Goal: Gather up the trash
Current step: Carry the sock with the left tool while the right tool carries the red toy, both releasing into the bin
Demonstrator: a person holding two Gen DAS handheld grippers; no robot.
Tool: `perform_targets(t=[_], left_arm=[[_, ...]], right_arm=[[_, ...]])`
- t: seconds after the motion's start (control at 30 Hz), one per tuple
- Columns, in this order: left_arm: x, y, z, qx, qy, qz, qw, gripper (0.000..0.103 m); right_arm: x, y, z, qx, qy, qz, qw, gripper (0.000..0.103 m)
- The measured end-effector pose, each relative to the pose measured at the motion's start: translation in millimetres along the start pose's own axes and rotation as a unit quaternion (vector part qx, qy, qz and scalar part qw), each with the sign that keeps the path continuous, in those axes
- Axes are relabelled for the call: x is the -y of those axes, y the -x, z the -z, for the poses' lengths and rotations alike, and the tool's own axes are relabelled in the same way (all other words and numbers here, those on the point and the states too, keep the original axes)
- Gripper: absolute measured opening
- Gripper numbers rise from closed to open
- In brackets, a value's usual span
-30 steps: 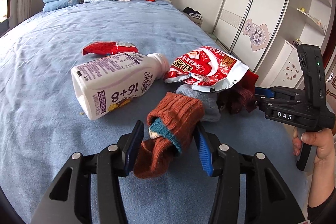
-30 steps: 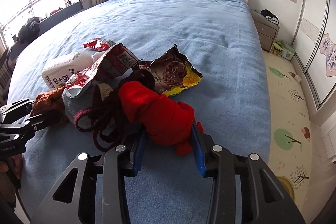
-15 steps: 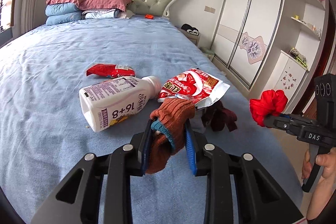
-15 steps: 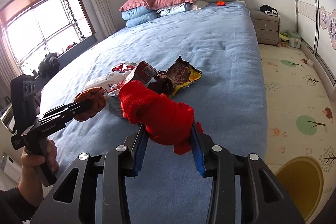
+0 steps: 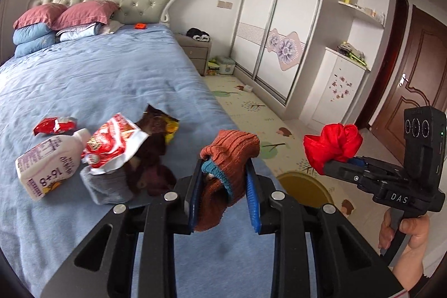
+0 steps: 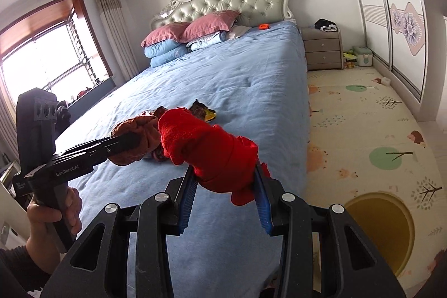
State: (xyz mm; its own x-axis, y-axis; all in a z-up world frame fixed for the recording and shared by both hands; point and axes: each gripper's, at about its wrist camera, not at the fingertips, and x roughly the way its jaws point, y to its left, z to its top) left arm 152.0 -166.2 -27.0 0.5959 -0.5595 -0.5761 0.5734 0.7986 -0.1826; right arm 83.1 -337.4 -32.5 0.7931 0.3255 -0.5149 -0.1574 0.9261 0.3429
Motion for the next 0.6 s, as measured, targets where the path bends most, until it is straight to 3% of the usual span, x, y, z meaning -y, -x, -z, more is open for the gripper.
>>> perform_targets(t=[0.3,0.6], left_arm=[[93,-79,-5,-0.078,-0.05,0.069,0.9933,0.028],[167,-161,3,-0.159,-0.075,0.109,0.9784,0.028]], right_arm=[[76,57,29,0.021,-0.06,0.077,0.995,0.038],[153,102,63,0.023,-0.121,0.153,0.981,0.038]])
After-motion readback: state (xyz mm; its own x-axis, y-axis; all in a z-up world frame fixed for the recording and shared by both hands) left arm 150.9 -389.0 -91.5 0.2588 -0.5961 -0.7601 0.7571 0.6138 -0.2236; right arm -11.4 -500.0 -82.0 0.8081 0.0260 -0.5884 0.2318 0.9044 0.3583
